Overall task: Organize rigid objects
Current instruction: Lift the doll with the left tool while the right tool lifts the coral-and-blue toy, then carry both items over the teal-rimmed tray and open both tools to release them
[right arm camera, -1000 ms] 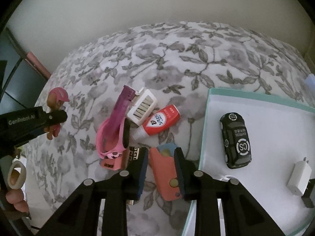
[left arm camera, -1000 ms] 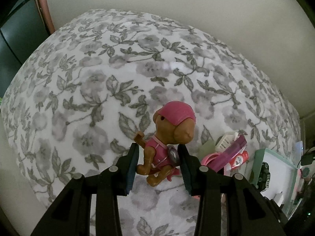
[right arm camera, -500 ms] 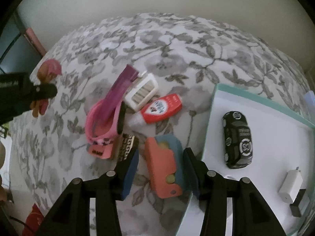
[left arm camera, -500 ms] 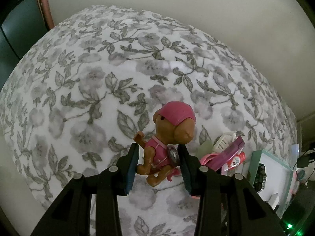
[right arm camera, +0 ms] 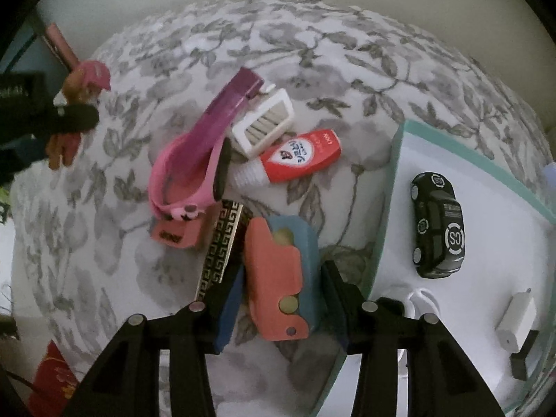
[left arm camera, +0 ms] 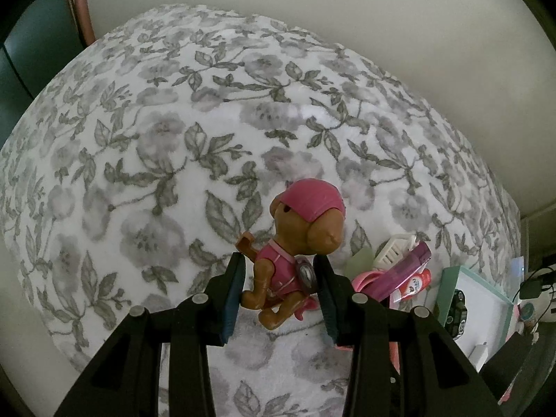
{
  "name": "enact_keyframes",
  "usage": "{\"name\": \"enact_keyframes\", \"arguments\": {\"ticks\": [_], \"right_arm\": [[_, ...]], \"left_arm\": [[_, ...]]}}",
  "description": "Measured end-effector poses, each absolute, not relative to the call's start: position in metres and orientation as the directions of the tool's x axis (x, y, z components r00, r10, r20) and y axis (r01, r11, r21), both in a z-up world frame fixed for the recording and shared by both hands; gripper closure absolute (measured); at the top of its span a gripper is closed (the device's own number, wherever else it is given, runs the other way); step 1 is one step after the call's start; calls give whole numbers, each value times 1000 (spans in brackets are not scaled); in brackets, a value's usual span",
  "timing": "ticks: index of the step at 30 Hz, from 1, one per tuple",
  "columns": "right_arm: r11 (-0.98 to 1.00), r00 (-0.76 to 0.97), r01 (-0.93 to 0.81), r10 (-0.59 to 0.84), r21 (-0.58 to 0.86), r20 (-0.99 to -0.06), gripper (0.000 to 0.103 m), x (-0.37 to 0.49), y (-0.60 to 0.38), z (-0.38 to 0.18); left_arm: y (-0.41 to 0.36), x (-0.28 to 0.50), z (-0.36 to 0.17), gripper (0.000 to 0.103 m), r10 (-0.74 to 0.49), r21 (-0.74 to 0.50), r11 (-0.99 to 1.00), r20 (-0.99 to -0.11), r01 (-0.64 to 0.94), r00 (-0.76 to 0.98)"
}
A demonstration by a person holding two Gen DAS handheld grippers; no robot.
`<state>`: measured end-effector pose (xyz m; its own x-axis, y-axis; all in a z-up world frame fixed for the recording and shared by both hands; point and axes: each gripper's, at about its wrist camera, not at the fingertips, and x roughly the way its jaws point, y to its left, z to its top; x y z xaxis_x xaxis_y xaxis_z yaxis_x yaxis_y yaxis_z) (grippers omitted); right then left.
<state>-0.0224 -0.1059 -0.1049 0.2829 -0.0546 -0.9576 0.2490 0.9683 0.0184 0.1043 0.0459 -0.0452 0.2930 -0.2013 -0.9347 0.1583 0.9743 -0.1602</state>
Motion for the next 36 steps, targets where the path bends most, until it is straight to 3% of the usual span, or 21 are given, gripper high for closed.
{"name": "enact_keyframes", "arguments": {"ticks": [5, 11, 23, 27, 36], "right_arm": [[975, 288, 217, -119, -56, -950, 56, -24, -94, -109], [972, 296, 231, -113, -44, -949, 58, -26, -96, -107], [940, 424, 331, -67, 86, -903, 58, -37, -132, -58], [903, 456, 409, -75, 134, -887, 58, -50, -159, -45], [728, 402, 677, -245, 106, -882, 58, -113, -258, -43]], "left_arm": [[46, 105, -49, 61, -197, -158, 975, -939, 154, 282], [44, 106, -50, 61, -191, -152, 976, -941, 156, 279], [39, 98, -30, 61, -223, -170, 968, -920, 185, 321], [14, 83, -16, 61, -232, -142, 954, -906, 264, 353], [-73, 12, -4, 61, -309, -93, 842, -891, 532, 333]]}}
